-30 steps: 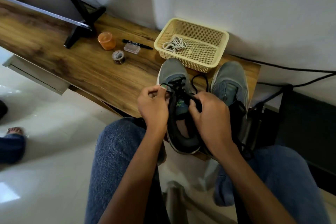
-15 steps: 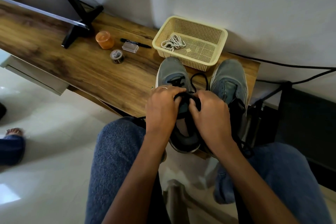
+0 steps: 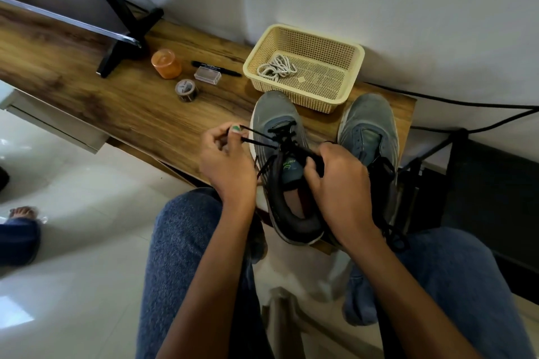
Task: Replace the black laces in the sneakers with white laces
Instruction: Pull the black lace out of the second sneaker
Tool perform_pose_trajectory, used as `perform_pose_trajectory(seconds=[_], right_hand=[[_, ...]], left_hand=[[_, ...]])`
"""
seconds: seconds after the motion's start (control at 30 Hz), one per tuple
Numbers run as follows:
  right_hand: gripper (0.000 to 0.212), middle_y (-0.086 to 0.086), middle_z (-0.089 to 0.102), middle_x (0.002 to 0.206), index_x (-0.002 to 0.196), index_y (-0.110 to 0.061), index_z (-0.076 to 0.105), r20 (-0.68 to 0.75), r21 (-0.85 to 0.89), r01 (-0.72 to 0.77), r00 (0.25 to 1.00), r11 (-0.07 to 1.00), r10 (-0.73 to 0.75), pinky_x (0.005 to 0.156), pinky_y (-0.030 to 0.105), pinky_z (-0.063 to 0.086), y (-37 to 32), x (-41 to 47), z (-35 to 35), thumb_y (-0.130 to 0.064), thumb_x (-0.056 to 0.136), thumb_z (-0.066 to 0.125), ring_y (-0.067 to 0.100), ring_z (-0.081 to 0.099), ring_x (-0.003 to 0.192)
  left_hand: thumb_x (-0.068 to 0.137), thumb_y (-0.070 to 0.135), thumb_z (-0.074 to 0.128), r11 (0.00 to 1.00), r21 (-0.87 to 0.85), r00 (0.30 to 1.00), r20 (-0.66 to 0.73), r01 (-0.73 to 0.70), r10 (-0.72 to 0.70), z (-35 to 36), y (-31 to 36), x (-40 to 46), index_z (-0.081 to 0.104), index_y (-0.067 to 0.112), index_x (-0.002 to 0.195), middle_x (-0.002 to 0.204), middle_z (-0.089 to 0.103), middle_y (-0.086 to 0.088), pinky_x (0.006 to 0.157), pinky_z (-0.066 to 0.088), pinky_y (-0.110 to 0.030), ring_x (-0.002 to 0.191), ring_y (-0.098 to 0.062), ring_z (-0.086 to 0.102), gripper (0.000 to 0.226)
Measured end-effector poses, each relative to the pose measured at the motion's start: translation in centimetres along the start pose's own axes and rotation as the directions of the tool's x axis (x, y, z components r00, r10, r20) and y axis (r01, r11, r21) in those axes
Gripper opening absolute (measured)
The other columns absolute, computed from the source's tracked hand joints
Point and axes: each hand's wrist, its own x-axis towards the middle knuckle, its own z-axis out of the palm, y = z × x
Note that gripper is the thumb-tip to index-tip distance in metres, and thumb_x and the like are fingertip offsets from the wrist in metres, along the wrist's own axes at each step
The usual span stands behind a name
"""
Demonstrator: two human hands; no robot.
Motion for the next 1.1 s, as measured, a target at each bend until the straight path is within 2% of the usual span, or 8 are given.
perform_pose_trajectory(seconds=[0.13, 0.23, 0.33, 0.43, 0.63, 0.73, 0.87, 1.1], right_hand=[[0.010, 0.011, 0.059, 0.080, 0.083, -0.005, 0.057, 0.000, -0.020, -0.007, 1.000, 1.000, 0.007, 0.058, 0.029, 0.034, 0.1, 0.0, 0.0, -0.013, 0.089, 0.058, 0.030, 0.058, 0.070], [0.010, 0.012, 0.060, 0.081, 0.084, -0.004, 0.057, -0.001, -0.036, 0.006, 1.000, 0.999, -0.006, 0.058, 0.027, 0.032, 0.0, 0.0, -0.1, -0.013, 0.089, 0.059, 0.030, 0.058, 0.071], [0.010, 0.012, 0.061, 0.082, 0.086, -0.004, 0.059, 0.001, -0.041, 0.009, 1.000, 0.999, -0.009, 0.059, 0.027, 0.030, -0.1, 0.0, -0.1, -0.013, 0.088, 0.060, 0.030, 0.059, 0.072], [0.011, 0.013, 0.062, 0.086, 0.089, -0.004, 0.060, 0.012, -0.043, 0.006, 1.000, 0.999, -0.006, 0.060, 0.027, 0.032, -0.2, 0.0, -0.1, -0.014, 0.089, 0.059, 0.030, 0.059, 0.075], [0.011, 0.011, 0.062, 0.087, 0.092, -0.005, 0.060, 0.021, -0.010, -0.025, 0.999, 1.000, 0.025, 0.059, 0.030, 0.036, -0.3, 0.0, -0.2, -0.015, 0.090, 0.058, 0.028, 0.059, 0.076], [0.012, 0.011, 0.062, 0.091, 0.093, -0.005, 0.061, 0.036, 0.024, -0.051, 0.998, 0.998, 0.050, 0.063, 0.033, 0.041, -0.4, 0.0, -0.4, -0.015, 0.091, 0.056, 0.028, 0.059, 0.080], [0.011, 0.010, 0.061, 0.090, 0.092, -0.005, 0.059, 0.053, 0.008, -0.034, 0.998, 0.999, 0.034, 0.063, 0.031, 0.038, -0.4, 0.0, -0.3, -0.016, 0.091, 0.055, 0.027, 0.058, 0.080], [0.008, 0.009, 0.060, 0.085, 0.087, -0.006, 0.058, 0.026, -0.020, -0.035, 0.999, 0.999, 0.035, 0.062, 0.028, 0.033, -0.3, -0.1, -0.2, -0.014, 0.090, 0.057, 0.026, 0.057, 0.076]], left_hand=[[0.089, 0.018, 0.061, 0.919, 0.256, 0.934, 0.271, -0.301, 0.231, -0.1, 0.0, -0.9, 0.060, 0.024, 0.112, 0.108, 0.062, 0.011, 0.094, 0.044, -0.026, 0.107, -0.008, 0.053, 0.024], [0.081, 0.028, 0.062, 0.650, 0.465, 0.778, 0.526, -0.601, 0.343, -0.1, -0.4, -0.8, 0.057, 0.035, 0.124, 0.130, 0.055, 0.012, 0.115, 0.018, -0.047, 0.128, -0.015, 0.035, 0.043], [0.079, 0.037, 0.071, 0.477, 0.513, 0.693, 0.616, -0.714, 0.375, -0.1, -0.7, -0.7, 0.072, 0.034, 0.103, 0.130, 0.059, 0.013, 0.115, -0.015, -0.044, 0.136, -0.018, 0.033, 0.025], [0.078, 0.040, 0.074, 0.395, 0.542, 0.670, 0.614, -0.742, 0.417, 0.0, -1.1, -0.8, 0.076, 0.030, 0.088, 0.113, 0.068, 0.013, 0.113, -0.015, -0.045, 0.130, -0.020, 0.043, 0.015], [0.087, 0.025, 0.067, 0.487, 0.486, 0.688, 0.508, -0.726, 0.519, 0.5, -1.3, -2.0, 0.070, 0.023, 0.087, 0.088, 0.069, 0.011, 0.115, -0.010, -0.047, 0.103, -0.013, 0.057, 0.004], [0.091, 0.018, 0.062, 0.688, 0.390, 0.791, 0.294, -0.612, 0.537, 0.3, -1.0, -1.5, 0.065, 0.017, 0.092, 0.089, 0.064, 0.010, 0.120, 0.011, -0.047, 0.087, -0.007, 0.059, 0.003], [0.094, 0.013, 0.060, 0.973, 0.100, 0.965, -0.138, -0.209, 0.222, -0.1, 0.2, -0.3, 0.063, 0.010, 0.098, 0.094, 0.066, 0.002, 0.080, 0.046, -0.010, 0.082, -0.001, 0.058, 0.006], [0.083, 0.028, 0.057, 0.727, 0.422, 0.831, 0.394, -0.542, 0.392, -0.1, -0.5, -0.8, 0.056, 0.029, 0.121, 0.117, 0.061, 0.009, 0.114, 0.025, -0.052, 0.116, -0.018, 0.047, 0.038]])
